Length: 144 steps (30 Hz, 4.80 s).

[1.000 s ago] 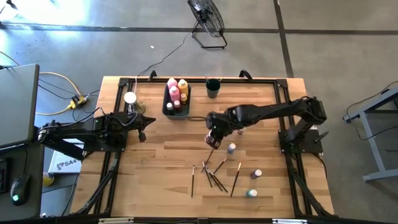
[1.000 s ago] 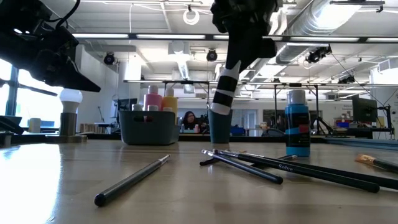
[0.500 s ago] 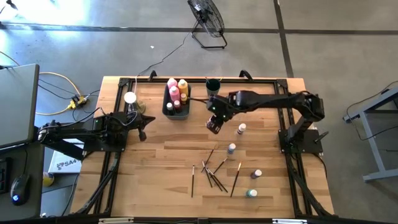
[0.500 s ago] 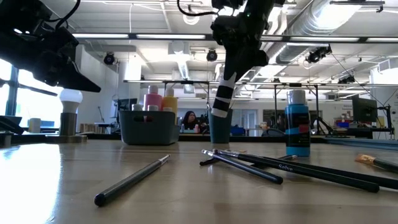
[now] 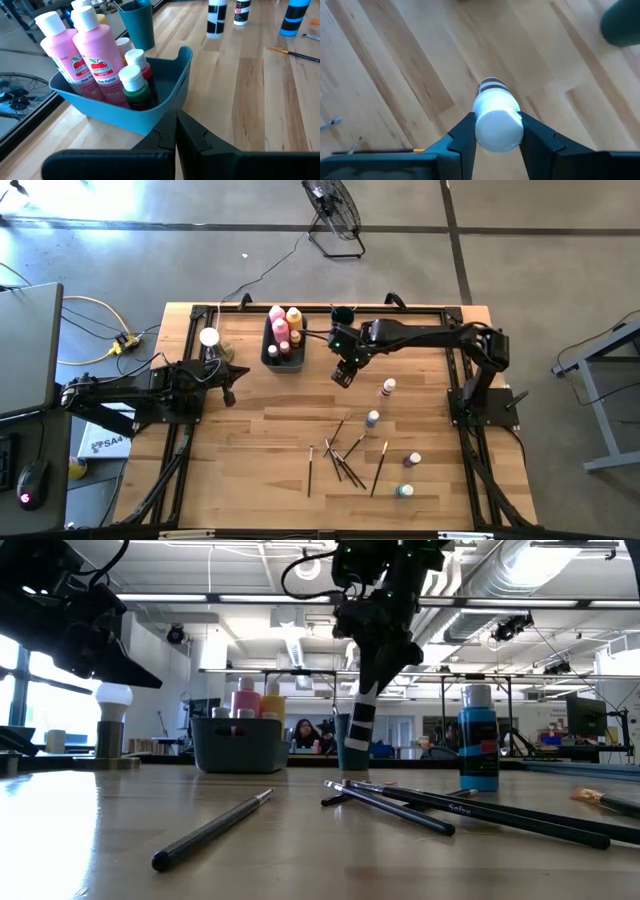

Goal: Pick & Place Paint Supplies
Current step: Adjust the paint bottles

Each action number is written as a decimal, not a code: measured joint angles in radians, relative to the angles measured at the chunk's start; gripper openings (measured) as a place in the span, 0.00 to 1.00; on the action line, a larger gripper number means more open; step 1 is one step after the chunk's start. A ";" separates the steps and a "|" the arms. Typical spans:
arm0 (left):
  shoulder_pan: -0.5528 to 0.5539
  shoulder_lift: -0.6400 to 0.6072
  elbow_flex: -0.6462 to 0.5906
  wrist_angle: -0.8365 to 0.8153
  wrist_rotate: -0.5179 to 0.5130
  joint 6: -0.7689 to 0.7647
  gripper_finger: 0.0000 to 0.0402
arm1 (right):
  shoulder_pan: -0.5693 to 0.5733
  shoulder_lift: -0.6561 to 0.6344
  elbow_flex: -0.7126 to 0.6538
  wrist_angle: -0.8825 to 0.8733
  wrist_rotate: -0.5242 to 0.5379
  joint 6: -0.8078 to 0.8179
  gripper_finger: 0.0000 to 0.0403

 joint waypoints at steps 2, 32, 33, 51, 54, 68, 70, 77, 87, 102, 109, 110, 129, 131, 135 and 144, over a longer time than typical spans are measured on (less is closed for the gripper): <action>0.000 0.000 0.000 0.000 0.000 0.000 0.00 | -0.005 0.014 0.005 -0.005 -0.008 -0.008 0.30; 0.000 0.000 0.000 -0.024 0.000 -0.007 0.00 | 0.030 0.037 0.005 -0.135 -0.025 0.039 0.31; 0.000 0.000 0.000 -0.024 0.000 -0.007 0.00 | 0.031 0.037 0.005 -0.137 -0.026 0.039 0.31; 0.000 0.000 0.000 -0.038 0.000 -0.008 0.00 | 0.031 0.037 -0.042 -0.139 -0.003 0.082 0.30; 0.000 0.000 0.000 -0.038 0.000 -0.008 0.00 | 0.035 0.037 -0.042 -0.130 -0.003 0.081 0.31; 0.000 0.000 0.000 -0.038 0.000 -0.008 0.00 | 0.037 0.037 -0.041 -0.113 0.001 0.054 0.47; 0.000 0.000 0.000 -0.038 0.000 -0.009 0.00 | 0.037 0.037 -0.041 -0.113 0.001 0.050 0.51; 0.000 0.000 0.000 -0.038 0.000 -0.009 0.00 | 0.035 0.037 -0.019 -0.132 -0.019 0.027 0.58; 0.000 0.000 0.000 -0.041 0.000 -0.009 0.00 | 0.034 0.037 0.144 -0.282 -0.087 -0.006 0.58; 0.000 0.000 0.000 -0.045 0.010 -0.041 0.00 | 0.189 -0.093 0.256 -0.656 -0.033 0.330 0.58; 0.000 0.000 0.000 -0.045 0.028 -0.060 0.00 | 0.352 -0.151 0.256 -0.654 0.261 0.615 0.58; 0.000 0.000 0.000 -0.045 0.028 -0.060 0.00 | 0.366 -0.152 0.256 -0.658 0.263 0.647 0.58; 0.000 0.000 0.000 -0.045 0.027 -0.058 0.00 | 0.461 -0.145 0.057 -0.680 0.027 1.195 0.58; 0.000 0.000 0.000 -0.044 0.020 -0.040 0.00 | 0.468 -0.145 0.030 -0.650 0.007 1.202 0.58; 0.000 0.000 0.000 -0.027 0.017 -0.010 0.00 | 0.489 -0.145 -0.006 -0.566 0.004 1.182 0.58; 0.000 0.000 0.000 -0.014 0.017 -0.007 0.00 | 0.534 -0.145 -0.146 -0.362 -0.011 1.164 0.58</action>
